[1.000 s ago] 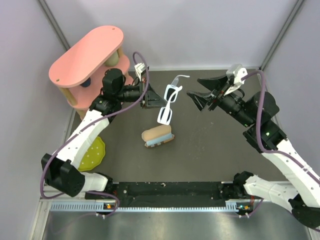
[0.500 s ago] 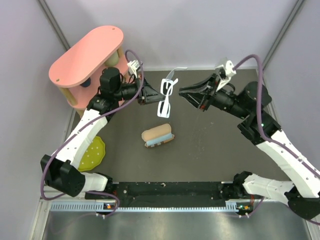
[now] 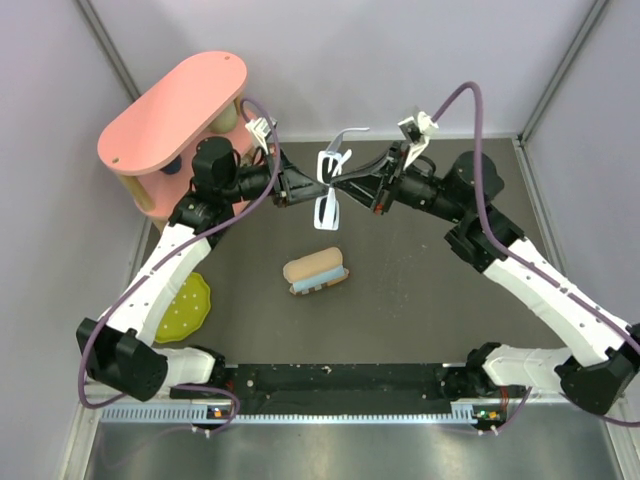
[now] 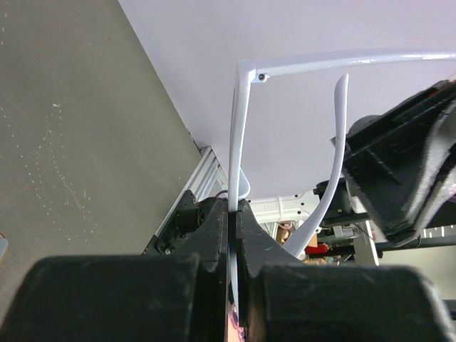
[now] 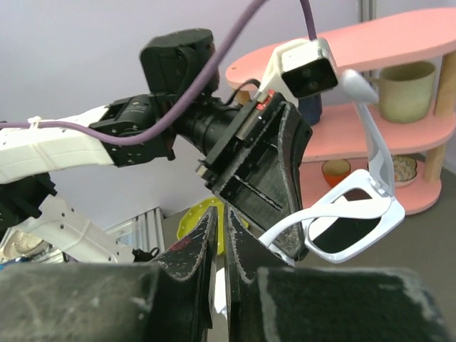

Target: Organize the sunglasses

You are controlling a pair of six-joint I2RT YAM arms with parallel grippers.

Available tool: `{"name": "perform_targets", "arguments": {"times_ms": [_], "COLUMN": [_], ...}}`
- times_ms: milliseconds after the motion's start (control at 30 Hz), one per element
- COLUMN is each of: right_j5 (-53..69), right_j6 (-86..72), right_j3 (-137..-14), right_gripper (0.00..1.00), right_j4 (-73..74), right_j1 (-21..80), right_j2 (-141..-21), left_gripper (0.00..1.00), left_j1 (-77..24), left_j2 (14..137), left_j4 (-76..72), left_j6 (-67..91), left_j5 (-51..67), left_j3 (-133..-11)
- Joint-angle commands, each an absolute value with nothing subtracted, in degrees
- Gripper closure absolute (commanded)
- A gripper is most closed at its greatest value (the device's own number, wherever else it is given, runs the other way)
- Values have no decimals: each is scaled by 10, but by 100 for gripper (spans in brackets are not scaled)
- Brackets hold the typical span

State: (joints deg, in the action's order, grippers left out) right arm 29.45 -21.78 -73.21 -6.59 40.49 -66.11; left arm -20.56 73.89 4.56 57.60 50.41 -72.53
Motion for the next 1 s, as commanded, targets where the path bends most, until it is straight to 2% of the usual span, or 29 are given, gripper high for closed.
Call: {"name": "perform_targets", "arguments": {"times_ms": [0, 167, 433, 533, 700, 800, 967], "right_j5": [296, 270, 216, 161, -20, -20, 79], "right_j6": [-249, -253, -270, -278, -274, -251, -211], "right_j3": [-751, -760, -786, -788, -811, -819, -897], "right_gripper": [95, 100, 100, 98, 96, 96, 96], "right_j4": [-108, -99, -66, -63, 31, 17, 6], "right_j1": [409, 410, 410, 410, 407, 405, 405], "right_j2": [-692, -722, -709, -682, -650, -648, -688], "left_gripper": [100, 100, 100, 100, 100, 100, 100], "left_j1": [-203, -203, -200, -197, -194, -194, -195], "left_j2": [715, 709, 706, 707, 701, 699, 696], "left_j4": [4, -32, -109, -108, -91, -70, -54], "left_j6": [583, 591, 628, 621, 599, 581, 563], "left_j5": [516, 541, 564, 567, 571, 575, 595], "left_j3": [-723, -724, -719, -720, -724, -728, -722]}}
